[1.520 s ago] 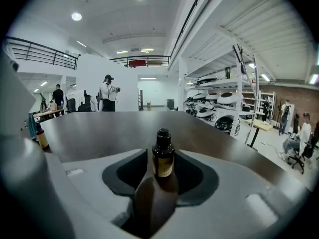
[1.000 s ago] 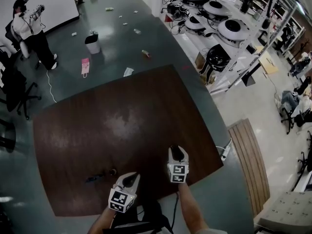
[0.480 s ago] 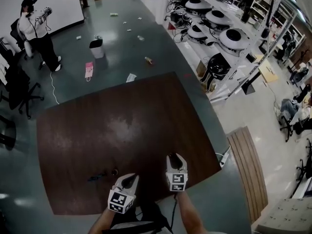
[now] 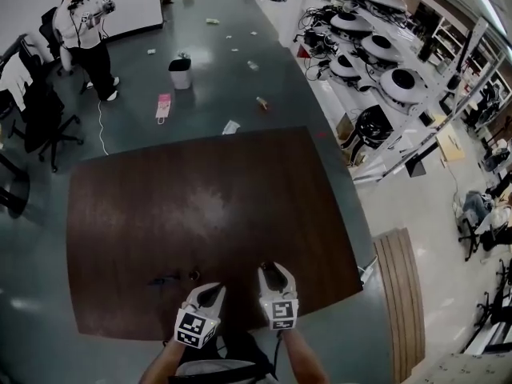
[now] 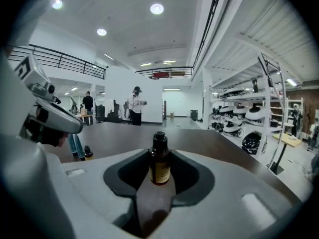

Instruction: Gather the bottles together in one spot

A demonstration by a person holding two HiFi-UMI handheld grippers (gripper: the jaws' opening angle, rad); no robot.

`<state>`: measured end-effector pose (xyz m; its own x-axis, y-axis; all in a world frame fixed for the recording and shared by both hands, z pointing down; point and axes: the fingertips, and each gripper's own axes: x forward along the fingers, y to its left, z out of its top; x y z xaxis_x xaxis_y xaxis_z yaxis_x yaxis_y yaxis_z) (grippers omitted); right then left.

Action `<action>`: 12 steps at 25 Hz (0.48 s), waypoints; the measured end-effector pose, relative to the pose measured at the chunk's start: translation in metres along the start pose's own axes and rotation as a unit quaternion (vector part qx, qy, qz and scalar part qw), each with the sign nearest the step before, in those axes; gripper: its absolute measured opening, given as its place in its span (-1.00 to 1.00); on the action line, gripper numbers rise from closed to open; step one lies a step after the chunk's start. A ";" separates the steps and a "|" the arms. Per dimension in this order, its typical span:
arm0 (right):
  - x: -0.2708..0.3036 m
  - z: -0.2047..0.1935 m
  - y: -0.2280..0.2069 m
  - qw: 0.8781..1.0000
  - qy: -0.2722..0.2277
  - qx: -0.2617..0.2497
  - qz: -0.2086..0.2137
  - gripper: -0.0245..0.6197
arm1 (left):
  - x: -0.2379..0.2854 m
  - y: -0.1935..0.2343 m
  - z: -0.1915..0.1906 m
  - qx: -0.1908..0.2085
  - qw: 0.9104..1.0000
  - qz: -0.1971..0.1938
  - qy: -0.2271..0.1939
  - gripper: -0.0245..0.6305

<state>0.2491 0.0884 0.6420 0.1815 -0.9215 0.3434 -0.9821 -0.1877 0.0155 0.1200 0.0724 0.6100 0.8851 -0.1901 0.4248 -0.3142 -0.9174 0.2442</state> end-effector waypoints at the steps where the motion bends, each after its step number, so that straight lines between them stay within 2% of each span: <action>1: 0.001 0.002 0.008 1.000 -0.001 -0.007 0.014 -0.51 | -0.002 0.002 0.000 -0.003 1.000 0.005 -0.001 -0.93; 7: 0.013 0.001 0.052 0.996 0.001 -0.033 0.085 -0.51 | -0.017 0.020 -0.008 -0.021 0.999 0.041 -0.010 -0.93; 12: 0.025 0.002 0.083 0.991 0.003 -0.039 0.128 -0.51 | -0.034 0.039 -0.011 -0.039 0.996 0.076 -0.017 -0.93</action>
<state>0.1724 0.0493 0.6504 -0.0750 -0.9332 0.3513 -0.9968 0.0798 -0.0008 0.0738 0.0469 0.6141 0.8367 -0.3373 0.4315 -0.4692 -0.8479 0.2468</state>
